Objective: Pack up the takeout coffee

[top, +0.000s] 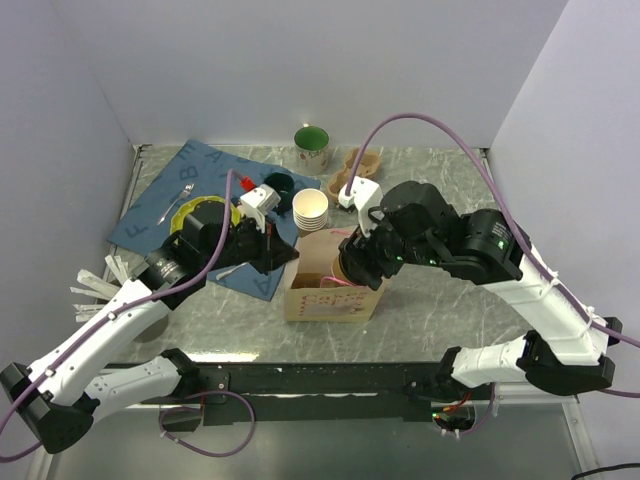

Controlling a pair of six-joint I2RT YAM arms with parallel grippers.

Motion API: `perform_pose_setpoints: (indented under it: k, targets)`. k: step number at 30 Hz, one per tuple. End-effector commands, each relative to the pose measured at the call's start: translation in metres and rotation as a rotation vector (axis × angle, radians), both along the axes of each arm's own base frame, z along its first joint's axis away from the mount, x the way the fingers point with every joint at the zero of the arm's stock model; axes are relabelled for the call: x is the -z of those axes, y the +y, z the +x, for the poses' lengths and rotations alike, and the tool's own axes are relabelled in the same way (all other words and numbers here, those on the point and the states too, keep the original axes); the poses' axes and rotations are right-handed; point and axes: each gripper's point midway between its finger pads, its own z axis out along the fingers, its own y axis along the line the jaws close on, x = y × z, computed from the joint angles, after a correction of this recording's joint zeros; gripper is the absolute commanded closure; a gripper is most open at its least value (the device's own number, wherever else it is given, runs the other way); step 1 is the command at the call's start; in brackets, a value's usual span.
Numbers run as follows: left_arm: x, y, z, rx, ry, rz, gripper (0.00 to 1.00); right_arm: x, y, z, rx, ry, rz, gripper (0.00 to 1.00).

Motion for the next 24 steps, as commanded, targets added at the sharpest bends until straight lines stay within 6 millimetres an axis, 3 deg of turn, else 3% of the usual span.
perform_pose_setpoints:
  k: [1, 2, 3, 4, 6, 11, 14, 20, 24]
  targets:
    - [-0.021, 0.000, 0.005, -0.013, -0.061, -0.036, 0.75, -0.012, 0.001, 0.001, -0.008, -0.075, 0.013, 0.47]
    - [-0.022, 0.002, 0.007, -0.035, -0.055, -0.036, 0.65, -0.008, 0.003, -0.003, -0.012, -0.065, -0.001, 0.47]
    - [-0.025, 0.010, 0.010, -0.091, -0.056, -0.041, 0.44, -0.007, 0.004, -0.005, -0.016, -0.060, -0.004, 0.47]
    - [-0.026, 0.015, 0.012, -0.129, -0.049, -0.039, 0.35, -0.004, 0.005, -0.008, -0.019, -0.053, -0.010, 0.47]
    - [-0.028, 0.028, 0.005, -0.177, -0.026, -0.039, 0.28, 0.000, 0.010, -0.016, -0.039, -0.051, -0.029, 0.48]
    - [-0.031, 0.056, -0.020, -0.263, 0.061, -0.065, 0.22, 0.016, 0.025, -0.037, -0.027, -0.001, -0.053, 0.48]
    - [-0.020, 0.063, -0.032, -0.271, 0.122, -0.053, 0.23, 0.025, 0.031, -0.047, -0.012, 0.005, -0.088, 0.49]
    - [-0.026, 0.053, -0.047, -0.181, 0.131, -0.114, 0.25, 0.033, 0.040, -0.058, 0.028, 0.012, -0.105, 0.50]
    - [-0.019, 0.048, -0.056, -0.119, 0.136, -0.118, 0.26, 0.036, 0.047, -0.058, 0.058, 0.013, -0.110, 0.50]
